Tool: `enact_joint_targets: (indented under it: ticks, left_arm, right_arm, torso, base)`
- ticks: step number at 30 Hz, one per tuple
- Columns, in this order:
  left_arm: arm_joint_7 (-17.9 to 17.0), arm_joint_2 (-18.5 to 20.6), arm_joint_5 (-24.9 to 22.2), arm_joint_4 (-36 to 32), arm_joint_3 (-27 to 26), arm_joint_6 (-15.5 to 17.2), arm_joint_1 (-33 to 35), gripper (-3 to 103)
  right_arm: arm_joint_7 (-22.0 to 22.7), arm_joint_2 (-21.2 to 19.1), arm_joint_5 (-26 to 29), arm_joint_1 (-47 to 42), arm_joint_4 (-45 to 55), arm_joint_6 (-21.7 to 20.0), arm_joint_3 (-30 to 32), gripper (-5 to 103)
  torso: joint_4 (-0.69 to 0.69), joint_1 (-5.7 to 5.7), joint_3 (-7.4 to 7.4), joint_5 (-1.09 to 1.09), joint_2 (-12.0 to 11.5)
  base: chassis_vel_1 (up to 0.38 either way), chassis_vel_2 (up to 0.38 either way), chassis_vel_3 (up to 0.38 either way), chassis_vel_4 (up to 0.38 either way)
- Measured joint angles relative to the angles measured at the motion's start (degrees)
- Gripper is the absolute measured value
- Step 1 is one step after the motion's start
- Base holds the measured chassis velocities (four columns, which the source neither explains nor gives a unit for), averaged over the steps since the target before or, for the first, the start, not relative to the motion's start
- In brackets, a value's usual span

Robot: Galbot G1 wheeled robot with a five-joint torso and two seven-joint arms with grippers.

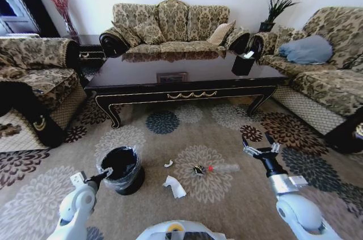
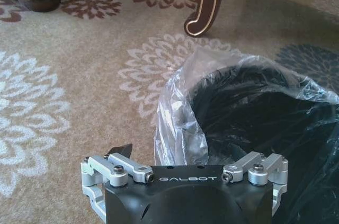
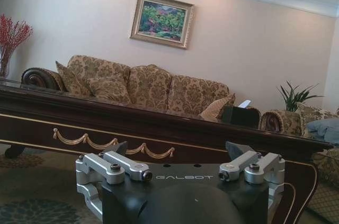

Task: Move to the front of the table and pick up the trash from the floor, then place it into the trash bin.

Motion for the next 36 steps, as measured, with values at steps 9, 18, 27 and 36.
enact_joint_targets:
  ticks: [9,18,27,36]
  left_arm:
    - [0.12,-0.35,0.94,1.55,0.38,-0.07,-0.23,93]
    - [0.31,-0.67,1.72,1.84,0.31,-0.66,0.11,60]
    - [0.28,-1.23,3.18,1.42,0.06,-1.22,1.11,27]
    - [0.21,-0.71,3.05,0.07,-1.27,-1.34,2.55,2]
  right_arm:
    - [0.00,-0.04,-0.02,0.37,-0.68,0.21,-0.20,100]
    - [-0.03,-0.02,-0.17,0.62,-0.79,0.32,-0.61,100]
    - [-0.14,0.05,-0.53,0.23,-0.77,0.78,-0.60,100]
    - [-0.14,0.06,-1.07,0.42,-1.06,0.96,-0.95,100]
  torso:
    - [0.00,0.00,0.00,0.02,0.00]
    - [0.00,0.00,0.00,0.02,0.01]
    - [0.00,0.00,-0.01,0.01,0.02]
    - [-0.01,0.00,0.01,-0.06,0.00]
  base:
    - [0.000,0.000,0.000,0.000]
    - [0.000,0.000,0.000,0.000]
    - [0.000,0.000,0.000,0.000]
    - [0.000,0.000,0.000,0.000]
